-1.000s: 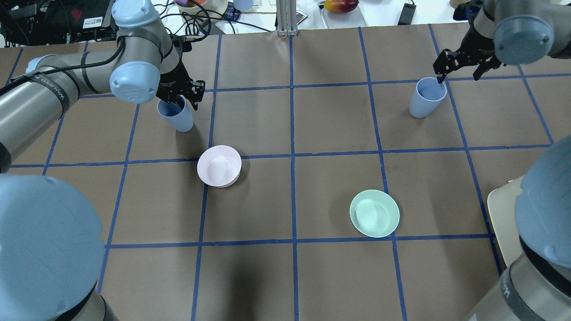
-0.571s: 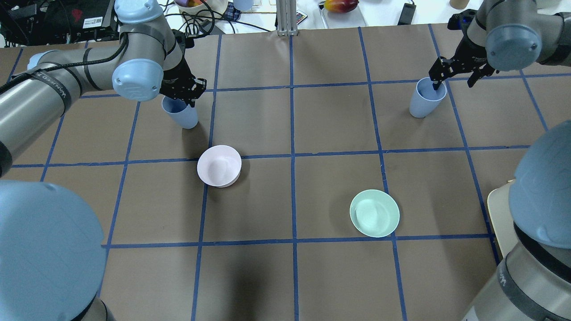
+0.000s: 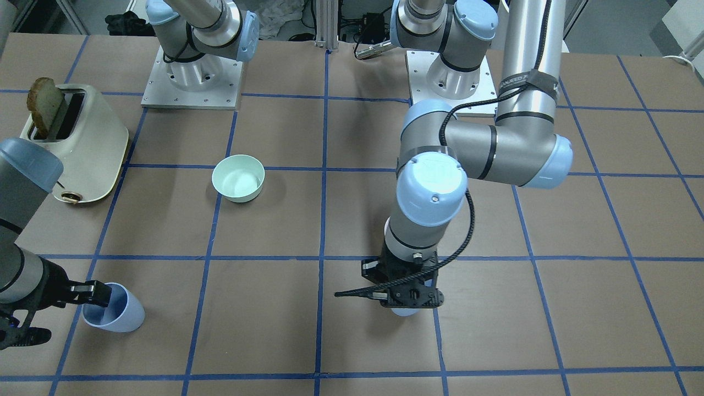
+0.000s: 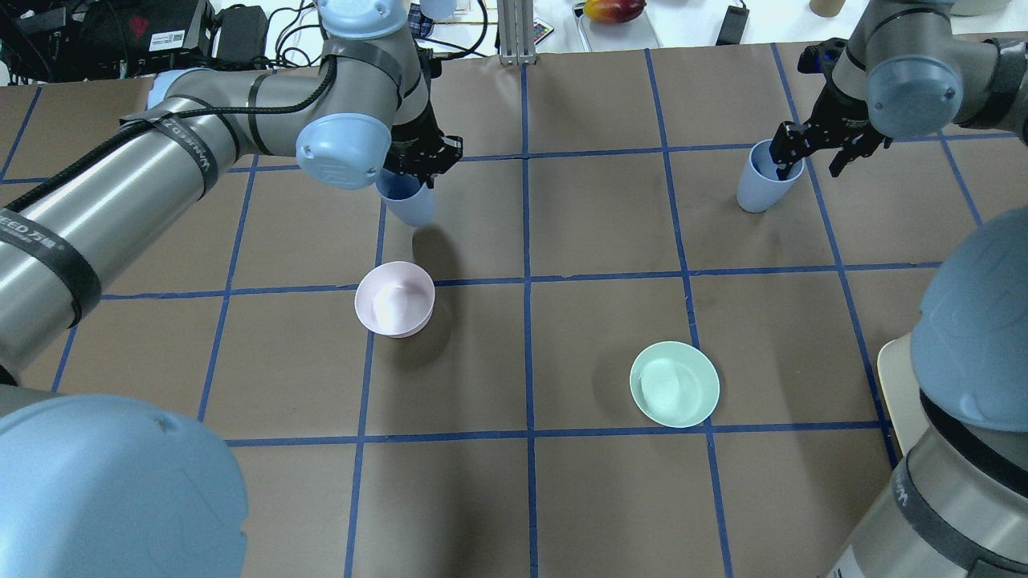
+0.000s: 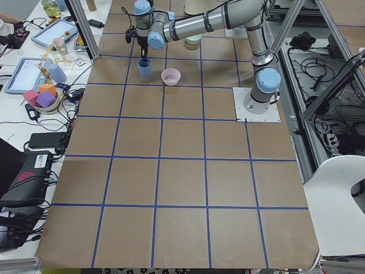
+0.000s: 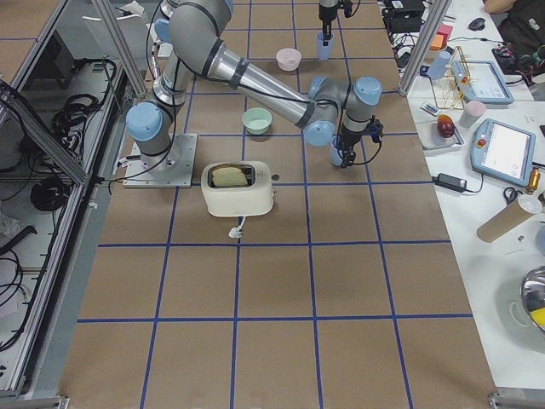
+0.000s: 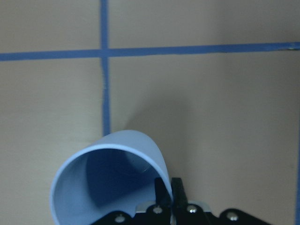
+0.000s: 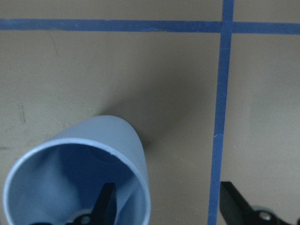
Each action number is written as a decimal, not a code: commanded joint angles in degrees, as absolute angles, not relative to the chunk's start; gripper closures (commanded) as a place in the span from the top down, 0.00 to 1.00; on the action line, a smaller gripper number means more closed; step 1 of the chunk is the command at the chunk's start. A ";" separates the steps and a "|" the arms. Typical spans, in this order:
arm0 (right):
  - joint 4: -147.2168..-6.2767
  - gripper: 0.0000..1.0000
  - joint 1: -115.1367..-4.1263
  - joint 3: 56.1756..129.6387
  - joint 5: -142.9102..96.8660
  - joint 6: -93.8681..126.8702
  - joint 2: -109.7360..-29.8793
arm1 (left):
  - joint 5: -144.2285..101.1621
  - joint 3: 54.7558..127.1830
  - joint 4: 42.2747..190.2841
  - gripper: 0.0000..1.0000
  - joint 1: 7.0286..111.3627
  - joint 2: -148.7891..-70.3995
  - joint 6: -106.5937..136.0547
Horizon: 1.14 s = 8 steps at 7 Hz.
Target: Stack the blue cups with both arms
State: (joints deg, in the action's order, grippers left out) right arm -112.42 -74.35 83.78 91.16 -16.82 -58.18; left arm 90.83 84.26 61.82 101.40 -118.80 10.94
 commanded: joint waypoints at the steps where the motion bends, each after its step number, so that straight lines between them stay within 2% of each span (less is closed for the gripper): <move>1: -108.47 0.02 -74.36 83.67 91.14 -16.79 -58.36 | 89.48 84.11 61.70 0.00 108.17 -118.30 17.73; 4: -104.77 0.00 -74.36 82.10 91.23 -16.18 -58.97 | 89.30 83.32 55.30 0.00 111.09 -121.63 19.86; 7: -92.41 0.00 -75.32 74.11 90.88 -11.78 -59.33 | 89.21 83.41 52.56 0.00 111.53 -124.27 22.57; 8: -90.02 0.00 -76.28 73.05 90.44 -11.60 -59.59 | 89.21 83.41 52.56 0.98 111.53 -124.36 23.98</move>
